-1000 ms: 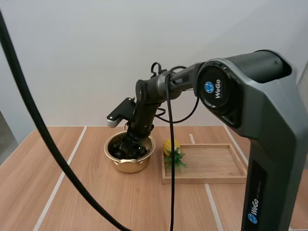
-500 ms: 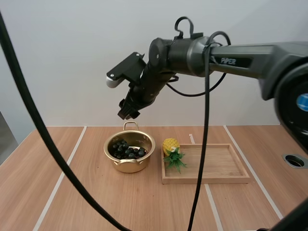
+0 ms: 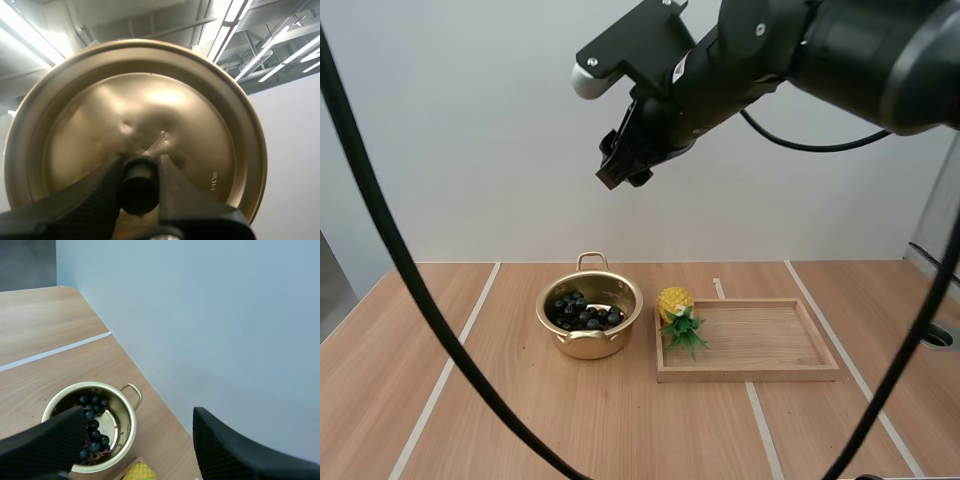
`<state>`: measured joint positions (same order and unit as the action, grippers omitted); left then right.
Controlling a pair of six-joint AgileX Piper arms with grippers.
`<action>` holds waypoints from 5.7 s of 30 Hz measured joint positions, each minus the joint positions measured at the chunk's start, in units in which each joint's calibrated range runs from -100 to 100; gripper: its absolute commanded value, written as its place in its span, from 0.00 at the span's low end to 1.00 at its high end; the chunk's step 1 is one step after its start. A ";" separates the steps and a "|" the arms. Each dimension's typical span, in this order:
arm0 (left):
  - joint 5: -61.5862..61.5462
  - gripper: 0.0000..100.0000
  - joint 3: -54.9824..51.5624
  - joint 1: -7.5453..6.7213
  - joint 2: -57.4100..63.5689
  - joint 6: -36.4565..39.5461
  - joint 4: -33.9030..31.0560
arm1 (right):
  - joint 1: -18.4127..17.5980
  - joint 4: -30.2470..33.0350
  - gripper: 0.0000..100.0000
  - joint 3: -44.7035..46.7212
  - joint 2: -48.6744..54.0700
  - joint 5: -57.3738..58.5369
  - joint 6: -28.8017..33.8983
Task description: Open the pot, put the grape inside, and close it
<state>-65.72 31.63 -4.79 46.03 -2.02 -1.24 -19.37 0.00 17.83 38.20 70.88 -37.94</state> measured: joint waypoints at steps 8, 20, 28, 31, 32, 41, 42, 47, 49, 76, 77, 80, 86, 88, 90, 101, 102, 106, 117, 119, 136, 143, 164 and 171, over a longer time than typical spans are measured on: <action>-0.37 0.00 0.00 0.00 0.00 0.00 0.00 | 0.00 1.66 1.00 -0.43 10.50 3.89 1.62; -0.37 0.00 0.00 0.00 0.00 0.00 0.00 | 0.00 4.41 0.00 -3.21 19.80 10.98 2.05; -1.26 0.00 0.00 0.00 0.00 0.00 0.00 | 0.00 4.70 0.00 -3.21 20.18 15.28 2.05; -4.71 0.00 0.29 0.00 -0.78 -0.12 0.00 | 0.00 4.99 0.00 -3.21 20.18 15.44 2.24; -6.39 0.00 0.30 0.00 -1.30 -0.46 0.00 | 0.00 5.07 0.00 -3.21 20.18 15.44 2.24; -25.68 0.00 0.42 0.00 -10.24 -1.55 0.00 | 0.00 5.07 0.00 -3.21 20.18 15.83 3.06; -27.93 0.00 0.42 0.00 -11.23 -1.77 0.00 | 0.00 5.07 0.00 -3.21 20.18 15.98 3.20; -34.20 0.00 0.30 0.00 -14.47 -3.03 1.23 | 0.00 5.07 0.00 -3.21 20.28 15.98 3.53; -34.28 0.00 0.30 0.00 -15.86 -3.95 3.00 | 0.00 5.07 0.00 -3.21 20.32 15.98 3.66; -24.83 0.00 -45.40 0.00 -20.85 -17.10 8.98 | 0.00 5.28 0.00 -3.21 20.73 17.98 3.85; -24.83 0.00 -45.98 0.00 -21.56 -17.67 8.98 | 0.00 5.28 0.00 -3.21 20.73 17.98 3.85; -24.83 0.00 -46.49 0.00 -24.63 -19.54 9.21 | 0.00 5.28 0.00 -3.21 20.73 18.73 3.85; -28.57 0.00 -46.60 0.00 -31.87 -23.52 9.23 | 0.00 5.28 0.00 -3.21 20.73 19.25 3.85; -30.46 0.00 -46.60 0.00 -34.48 -24.93 9.64 | 0.00 5.28 0.00 -3.21 20.73 19.25 3.85; -32.28 0.00 -46.60 0.00 -36.89 -25.95 10.02 | 0.00 5.28 0.00 -3.21 20.73 19.25 3.85; -32.44 0.00 -46.65 0.00 -47.32 -28.10 10.42 | 0.00 5.28 0.00 -3.21 20.73 19.46 3.85; -31.84 0.00 -46.65 0.00 -47.96 -28.10 10.42 | 0.00 5.28 0.00 -3.21 20.73 19.46 3.85; -30.07 0.00 -46.65 0.00 -50.91 -28.41 10.42 | 0.00 5.28 0.00 -3.21 20.73 19.80 3.85; -27.00 0.00 -46.65 0.00 -54.98 -28.86 10.42 | 0.00 5.28 0.00 -3.21 20.73 19.95 3.85; -26.80 0.00 -46.65 0.00 -55.12 -28.86 10.42 | 0.00 5.28 0.00 -3.21 20.73 19.95 3.85; -27.68 0.00 -46.65 0.00 -55.61 -28.86 10.42 | 0.00 5.17 0.00 -3.21 20.73 20.49 3.85; -27.68 0.00 -46.65 0.00 -55.61 -28.86 10.42 | 0.00 5.17 0.00 -3.21 20.73 20.49 3.85; -32.04 0.00 -44.89 0.00 -55.61 -30.76 8.88 | 0.00 5.17 0.00 -3.21 20.73 20.49 3.85; -33.34 0.00 -44.12 0.00 -55.61 -31.07 8.78 | 0.00 5.17 0.00 -3.21 20.73 20.49 3.85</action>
<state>-99.05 -12.49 -4.79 -9.58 -33.09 7.55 -19.37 5.17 14.62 58.93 91.38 -34.10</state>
